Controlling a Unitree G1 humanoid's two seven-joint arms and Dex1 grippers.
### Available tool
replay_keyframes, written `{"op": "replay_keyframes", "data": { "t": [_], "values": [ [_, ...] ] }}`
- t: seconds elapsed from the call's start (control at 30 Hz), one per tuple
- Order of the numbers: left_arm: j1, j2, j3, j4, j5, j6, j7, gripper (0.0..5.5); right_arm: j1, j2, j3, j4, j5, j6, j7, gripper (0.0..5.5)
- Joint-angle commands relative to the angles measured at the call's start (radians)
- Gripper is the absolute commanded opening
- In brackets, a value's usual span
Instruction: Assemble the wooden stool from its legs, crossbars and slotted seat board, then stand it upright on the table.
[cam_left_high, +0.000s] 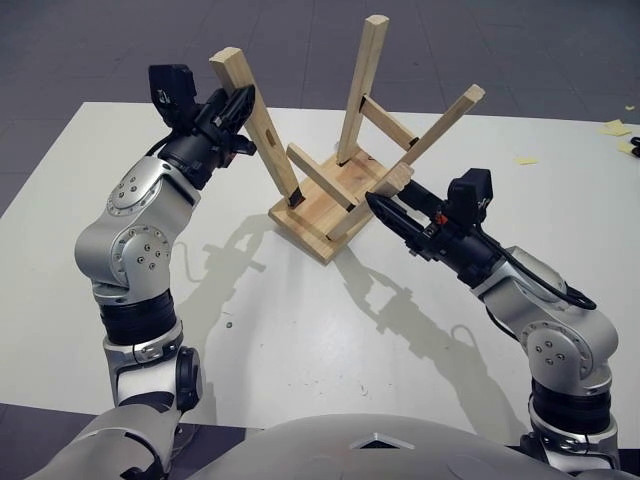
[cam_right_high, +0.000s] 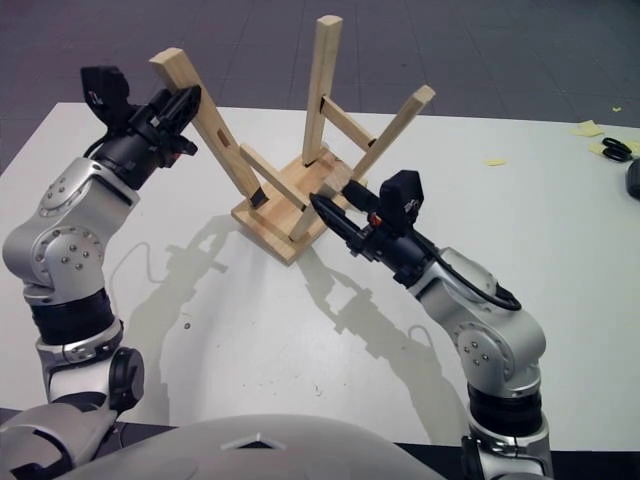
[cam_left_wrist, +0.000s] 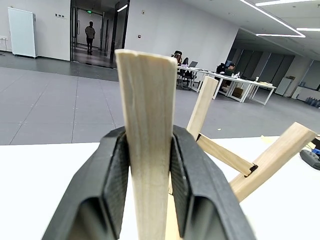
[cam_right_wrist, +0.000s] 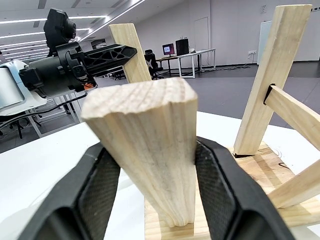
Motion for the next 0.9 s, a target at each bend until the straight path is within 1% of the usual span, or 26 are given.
{"op": "replay_keyframes", "data": {
  "t": [0.03, 0.3, 0.47, 0.5, 0.57, 0.67, 0.9],
  "values": [
    [0.056, -0.012, -0.006, 0.044, -0.002, 0.022, -0.009, 1.05, 0.025, -0.005, 0.019, 0.048, -0.001, 0.065, -0.022, 2.24],
    [0.056, 0.040, -0.004, 0.124, -0.009, 0.017, -0.093, 1.05, -0.036, -0.037, 0.006, 0.096, -0.009, 0.058, 0.009, 2.24],
    [0.046, 0.000, 0.011, 0.142, -0.035, 0.021, -0.072, 1.05, -0.050, -0.047, 0.016, 0.107, -0.017, 0.053, 0.032, 2.23],
    [0.048, -0.008, 0.014, 0.137, -0.039, 0.021, -0.062, 1.05, -0.050, -0.049, 0.019, 0.107, -0.016, 0.056, 0.035, 2.52],
    [0.050, -0.010, 0.017, 0.126, -0.041, 0.020, -0.051, 1.05, -0.049, -0.049, 0.021, 0.105, -0.013, 0.060, 0.038, 2.85],
    [0.040, -0.007, 0.027, 0.111, -0.051, 0.027, -0.042, 1.05, -0.045, -0.047, 0.014, 0.104, -0.009, 0.072, 0.041, 3.20],
    [-0.005, -0.009, 0.064, 0.079, -0.121, 0.070, -0.042, 1.04, -0.043, -0.044, 0.008, 0.116, -0.019, 0.078, 0.042, 4.27]
  ]
}}
